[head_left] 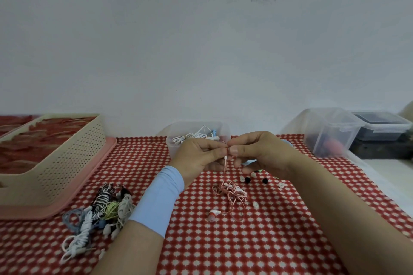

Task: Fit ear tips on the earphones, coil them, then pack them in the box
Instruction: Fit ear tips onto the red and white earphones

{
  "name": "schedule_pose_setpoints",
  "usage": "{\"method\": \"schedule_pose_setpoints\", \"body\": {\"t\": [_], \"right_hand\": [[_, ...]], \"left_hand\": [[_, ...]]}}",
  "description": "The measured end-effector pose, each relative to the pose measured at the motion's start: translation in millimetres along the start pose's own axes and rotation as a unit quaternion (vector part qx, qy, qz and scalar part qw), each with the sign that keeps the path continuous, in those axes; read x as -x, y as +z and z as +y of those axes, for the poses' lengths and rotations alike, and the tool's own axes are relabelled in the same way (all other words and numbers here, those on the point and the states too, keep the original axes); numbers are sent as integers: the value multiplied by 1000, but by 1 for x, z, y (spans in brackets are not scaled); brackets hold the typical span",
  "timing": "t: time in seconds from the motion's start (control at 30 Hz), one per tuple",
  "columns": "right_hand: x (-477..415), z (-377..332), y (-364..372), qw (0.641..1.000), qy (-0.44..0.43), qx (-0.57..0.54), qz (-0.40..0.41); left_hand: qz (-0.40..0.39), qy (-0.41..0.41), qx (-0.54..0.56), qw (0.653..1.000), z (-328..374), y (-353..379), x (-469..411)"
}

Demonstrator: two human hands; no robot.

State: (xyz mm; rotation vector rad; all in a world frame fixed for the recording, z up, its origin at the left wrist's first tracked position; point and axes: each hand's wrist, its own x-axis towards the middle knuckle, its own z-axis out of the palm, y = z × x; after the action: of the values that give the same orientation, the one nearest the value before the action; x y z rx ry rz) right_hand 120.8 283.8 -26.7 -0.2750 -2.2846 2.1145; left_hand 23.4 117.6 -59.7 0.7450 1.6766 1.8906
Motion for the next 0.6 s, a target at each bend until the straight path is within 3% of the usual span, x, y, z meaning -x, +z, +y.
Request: {"method": "schedule_pose_setpoints", "body": {"t": [0.43, 0.6], "right_hand": [[0, 0, -2, 999, 13, 0, -29], [-2, 2, 0, 999, 5, 32, -4]], "left_hand": [[-9, -7, -18, 1000, 0, -5, 0], [-13, -17, -53, 998, 3, -5, 2]]}}
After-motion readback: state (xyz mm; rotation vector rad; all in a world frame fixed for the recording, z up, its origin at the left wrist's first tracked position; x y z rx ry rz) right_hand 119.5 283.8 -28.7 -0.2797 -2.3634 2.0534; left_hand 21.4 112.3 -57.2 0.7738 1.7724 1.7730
